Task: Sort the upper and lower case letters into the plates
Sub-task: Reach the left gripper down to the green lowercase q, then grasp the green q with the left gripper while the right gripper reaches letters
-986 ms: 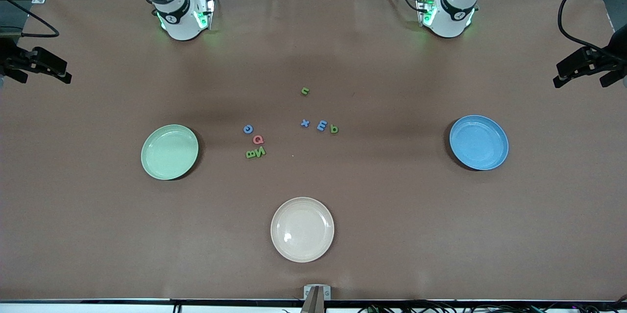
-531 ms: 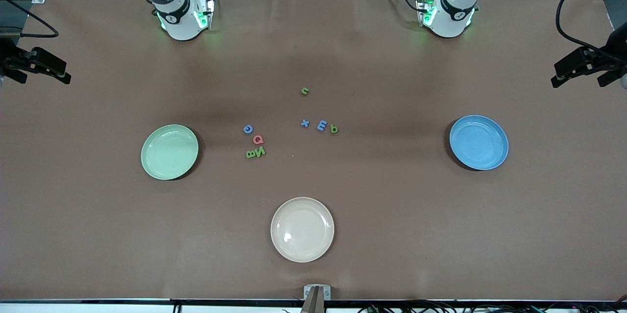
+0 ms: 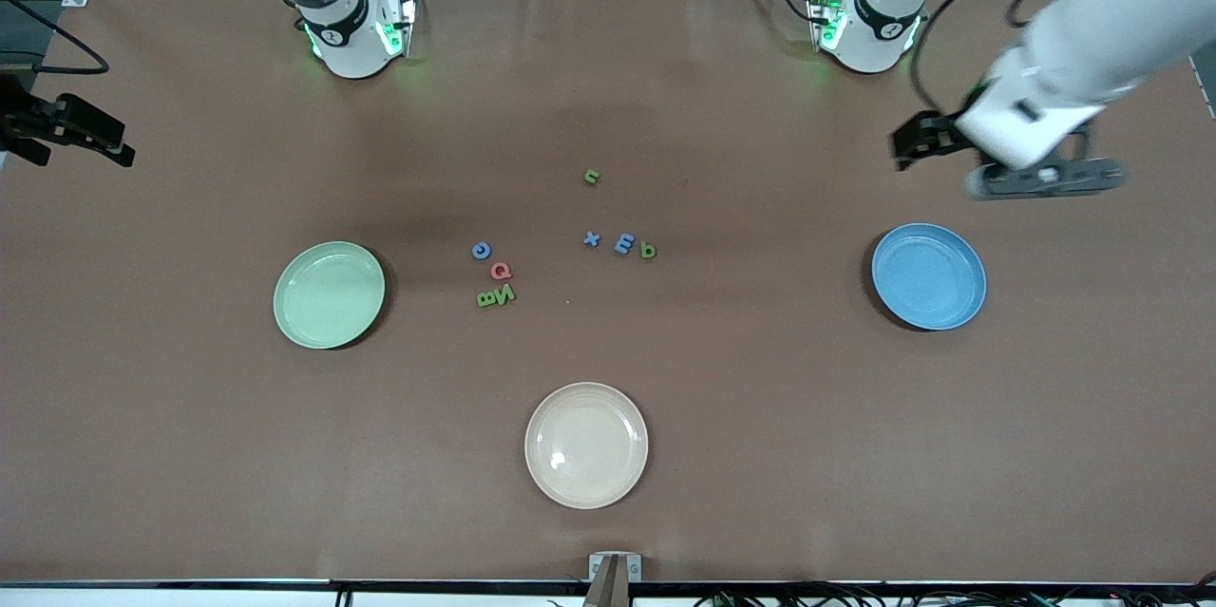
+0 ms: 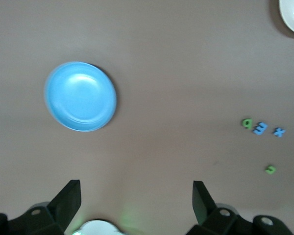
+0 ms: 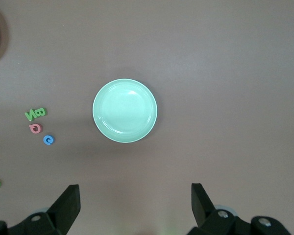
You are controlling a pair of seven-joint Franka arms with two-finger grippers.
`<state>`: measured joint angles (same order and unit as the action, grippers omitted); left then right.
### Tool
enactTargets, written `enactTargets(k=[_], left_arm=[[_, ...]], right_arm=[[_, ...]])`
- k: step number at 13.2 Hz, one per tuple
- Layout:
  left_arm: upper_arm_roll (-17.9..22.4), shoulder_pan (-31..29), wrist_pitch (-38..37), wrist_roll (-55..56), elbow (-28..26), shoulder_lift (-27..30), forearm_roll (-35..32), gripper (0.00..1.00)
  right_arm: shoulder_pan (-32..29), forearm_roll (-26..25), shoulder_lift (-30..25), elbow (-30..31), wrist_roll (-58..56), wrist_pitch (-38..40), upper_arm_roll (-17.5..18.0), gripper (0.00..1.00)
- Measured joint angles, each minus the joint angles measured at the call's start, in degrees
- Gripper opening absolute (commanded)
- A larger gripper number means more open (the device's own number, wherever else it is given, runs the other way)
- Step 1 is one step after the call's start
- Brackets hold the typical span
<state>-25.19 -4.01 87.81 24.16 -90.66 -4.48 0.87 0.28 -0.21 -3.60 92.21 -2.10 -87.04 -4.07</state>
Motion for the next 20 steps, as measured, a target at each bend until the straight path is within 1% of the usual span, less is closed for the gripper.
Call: enactTargets(k=[2,4,6,8,11,14,16,18,20], left_arm=[[-4.63,0.59,5.45,7.07,-2.44,-2.54,0.0,1.0],[-6.47,3.31,12.17,14.05,-6.01,-4.56,-0.06,1.0],[-6.63,7.68,17.73,21.33,-9.1,-7.3,-2.23,1.0],[-6.63,11.12,22.5,28.45,-10.32,-11.73,-5.76,1.0],[-6.6,13.61,29.45,35.08,-10.61,-19.11,-9.63,0.99],[-6.59,15.8,35.15,42.35,-10.82,-25.71,-17.03,0.99],[-6.59,16.24,39.86,44.6,-12.12,-28.42,-19.03,0.99],[-6.59,16.25,45.04,44.97,-14.1,-29.38,-19.17,0.99],[-6.6,16.54,47.98,45.54,-15.1,-29.94,-19.17,0.98]], right_arm=[[0.0,0.01,0.0,0.01,0.0,0.01,-0.03,1.0],[0.0,0.0,0.01,0.02,0.0,0.1,-0.03,1.0],[0.0,0.01,0.01,0.03,0.0,0.16,-0.04,1.0],[0.0,0.0,0.02,0.02,0.0,0.37,-0.02,1.0],[-0.01,0.01,0.02,-0.03,0.16,0.61,-0.05,1.0],[-0.64,0.01,0.71,0.01,0.19,0.79,-0.17,1.0],[-1.07,0.02,2.9,0.08,0.19,0.67,-0.22,1.0],[-2.03,-0.01,6.47,-0.05,0.15,-0.15,-0.28,1.0],[-2.68,-0.03,10.66,-0.8,0.11,-1.76,-0.29,1.0]])
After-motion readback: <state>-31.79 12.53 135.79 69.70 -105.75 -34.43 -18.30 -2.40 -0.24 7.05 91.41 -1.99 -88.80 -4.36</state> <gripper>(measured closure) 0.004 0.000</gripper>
